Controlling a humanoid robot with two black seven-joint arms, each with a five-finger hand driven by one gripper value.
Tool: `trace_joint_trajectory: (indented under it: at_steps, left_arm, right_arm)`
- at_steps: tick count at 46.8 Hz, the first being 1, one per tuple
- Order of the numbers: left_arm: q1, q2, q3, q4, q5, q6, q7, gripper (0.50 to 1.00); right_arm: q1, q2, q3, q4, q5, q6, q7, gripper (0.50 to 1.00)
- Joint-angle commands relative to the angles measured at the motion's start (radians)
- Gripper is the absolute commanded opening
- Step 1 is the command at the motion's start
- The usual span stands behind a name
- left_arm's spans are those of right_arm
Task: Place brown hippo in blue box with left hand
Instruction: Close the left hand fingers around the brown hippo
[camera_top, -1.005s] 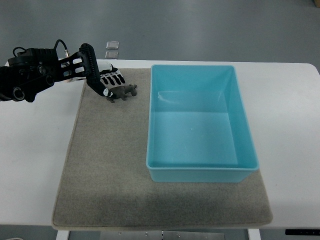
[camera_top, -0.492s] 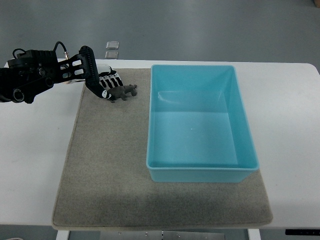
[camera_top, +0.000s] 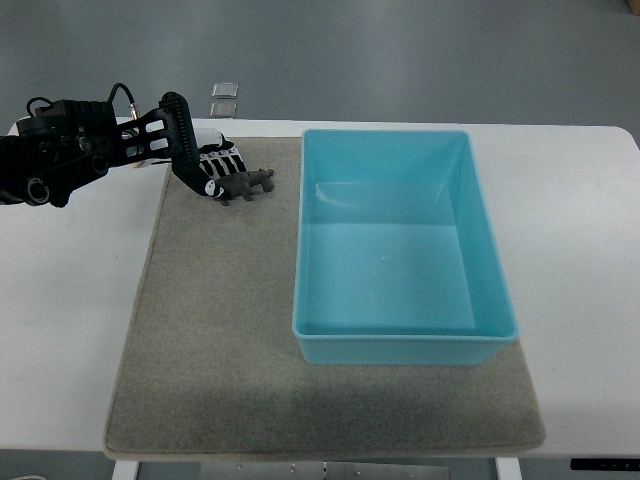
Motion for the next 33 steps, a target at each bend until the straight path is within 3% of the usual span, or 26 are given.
trace_joint_trajectory:
  at_steps: [1, 26, 33]
  left_arm:
    - [0.001, -0.002, 0.0, 0.002, 0.0, 0.0, 0.0, 0.718]
    - [0.016, -0.017, 0.0, 0.002, 0.0, 0.023, 0.0, 0.718]
    - [0.016, -0.02, 0.0, 0.002, 0.0, 0.022, 0.003, 0.643]
  right_arm:
    - [0.0, 0.0, 0.0, 0.0, 0.0, 0.0, 0.001, 0.936]
    - [0.0, 0.0, 0.0, 0.0, 0.0, -0.001, 0.001, 0.936]
    - [0.0, 0.0, 0.0, 0.0, 0.0, 0.0, -0.001, 0.936]
